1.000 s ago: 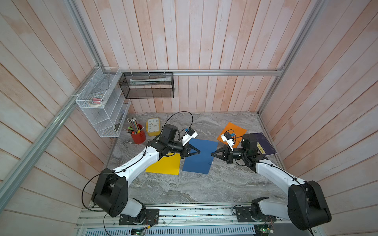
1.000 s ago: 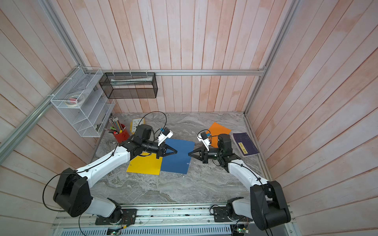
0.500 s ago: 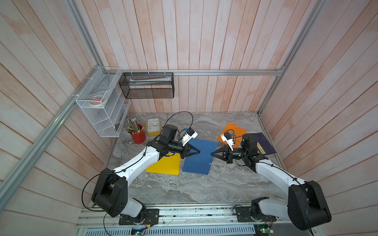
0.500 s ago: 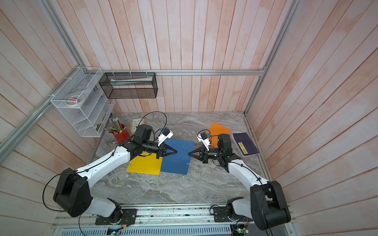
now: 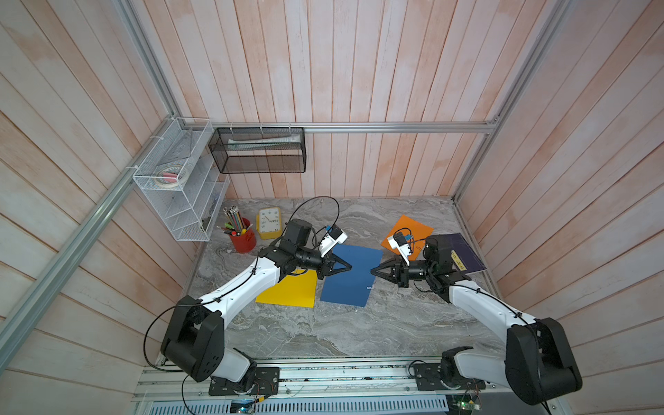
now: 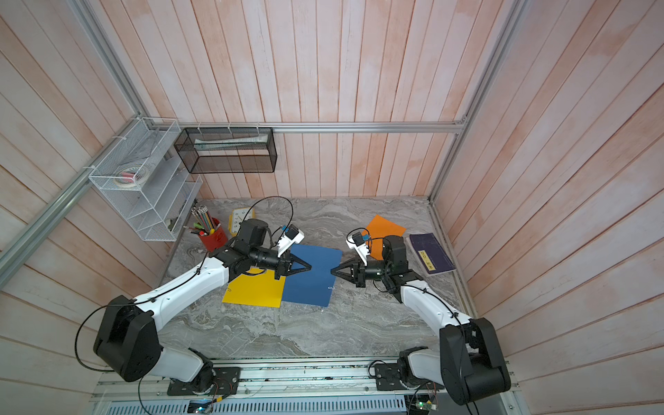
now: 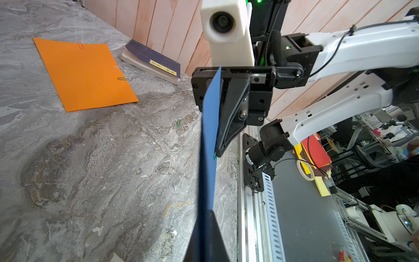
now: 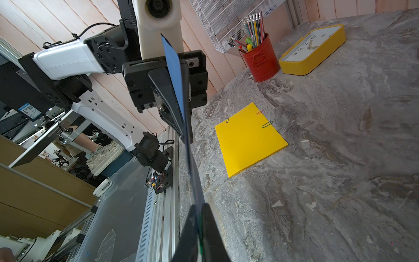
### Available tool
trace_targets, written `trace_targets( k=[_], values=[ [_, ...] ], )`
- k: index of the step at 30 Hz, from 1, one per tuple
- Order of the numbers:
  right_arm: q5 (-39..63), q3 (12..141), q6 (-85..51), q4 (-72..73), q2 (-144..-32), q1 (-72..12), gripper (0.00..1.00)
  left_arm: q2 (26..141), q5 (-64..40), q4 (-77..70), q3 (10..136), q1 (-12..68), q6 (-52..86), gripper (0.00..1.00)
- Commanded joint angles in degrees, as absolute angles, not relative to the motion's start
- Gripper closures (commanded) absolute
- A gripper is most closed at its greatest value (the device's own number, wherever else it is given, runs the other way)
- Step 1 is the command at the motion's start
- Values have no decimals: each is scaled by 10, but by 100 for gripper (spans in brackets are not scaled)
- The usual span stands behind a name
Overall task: Unclip the paperclips from the documents
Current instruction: Remove the paper clip from the document.
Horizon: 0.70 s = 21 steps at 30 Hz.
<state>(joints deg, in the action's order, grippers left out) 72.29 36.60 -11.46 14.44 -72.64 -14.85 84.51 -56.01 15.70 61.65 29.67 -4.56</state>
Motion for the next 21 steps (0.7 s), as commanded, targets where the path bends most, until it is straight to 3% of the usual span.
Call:
trace_targets(
  k=[1,21],
  values=[
    [722,380,-103,129,-719,-139,91,826,-549,170,614,292,-57,100],
    [680,382,-108,97,-710,-109,90,823,-542,170,611,291,-56,100]
  ],
)
